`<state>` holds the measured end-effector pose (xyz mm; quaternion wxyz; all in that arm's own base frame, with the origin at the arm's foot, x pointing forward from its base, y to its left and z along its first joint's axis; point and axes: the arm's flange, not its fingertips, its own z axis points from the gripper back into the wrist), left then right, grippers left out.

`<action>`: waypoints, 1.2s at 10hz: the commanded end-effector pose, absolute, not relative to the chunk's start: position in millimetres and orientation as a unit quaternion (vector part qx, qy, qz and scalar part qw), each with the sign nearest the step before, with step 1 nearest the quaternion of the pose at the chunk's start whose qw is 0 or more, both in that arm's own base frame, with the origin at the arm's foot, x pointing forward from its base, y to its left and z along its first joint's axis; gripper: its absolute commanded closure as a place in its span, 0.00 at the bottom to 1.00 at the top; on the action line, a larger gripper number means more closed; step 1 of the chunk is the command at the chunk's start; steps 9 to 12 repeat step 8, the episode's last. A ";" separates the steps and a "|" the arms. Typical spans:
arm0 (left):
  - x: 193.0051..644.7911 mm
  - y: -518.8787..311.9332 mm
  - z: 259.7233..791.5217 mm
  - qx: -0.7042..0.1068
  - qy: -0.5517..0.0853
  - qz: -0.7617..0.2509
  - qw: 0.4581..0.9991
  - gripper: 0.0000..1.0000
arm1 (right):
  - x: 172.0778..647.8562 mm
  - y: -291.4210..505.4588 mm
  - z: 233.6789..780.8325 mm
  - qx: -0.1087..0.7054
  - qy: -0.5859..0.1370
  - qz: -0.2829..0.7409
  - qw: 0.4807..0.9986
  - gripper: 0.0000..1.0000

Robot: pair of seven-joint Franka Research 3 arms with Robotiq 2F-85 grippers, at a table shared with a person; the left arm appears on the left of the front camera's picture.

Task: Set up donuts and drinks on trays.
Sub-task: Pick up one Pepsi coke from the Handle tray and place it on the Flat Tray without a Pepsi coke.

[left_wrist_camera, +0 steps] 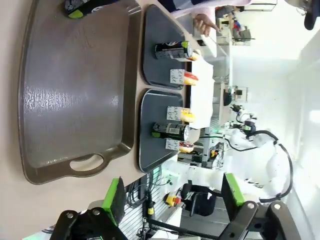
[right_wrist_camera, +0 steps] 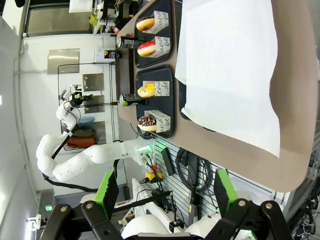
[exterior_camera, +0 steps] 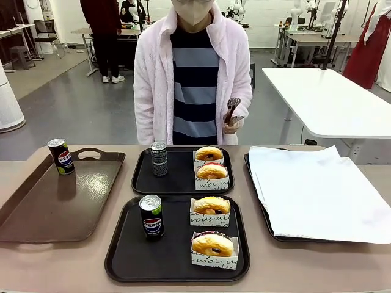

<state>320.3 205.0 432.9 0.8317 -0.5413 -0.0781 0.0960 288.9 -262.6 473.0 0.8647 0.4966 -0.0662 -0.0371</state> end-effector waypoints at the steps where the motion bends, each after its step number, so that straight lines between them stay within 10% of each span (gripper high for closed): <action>1: 326.3 213.2 431.2 -0.559 -0.082 0.086 0.821 0.00 | 289.7 -262.4 472.8 0.503 -0.074 -0.032 0.860 0.00; 12: 320.8 209.0 433.0 -0.548 -0.076 0.096 0.827 0.00 | 289.7 -262.4 472.8 0.503 -0.074 -0.032 0.860 0.00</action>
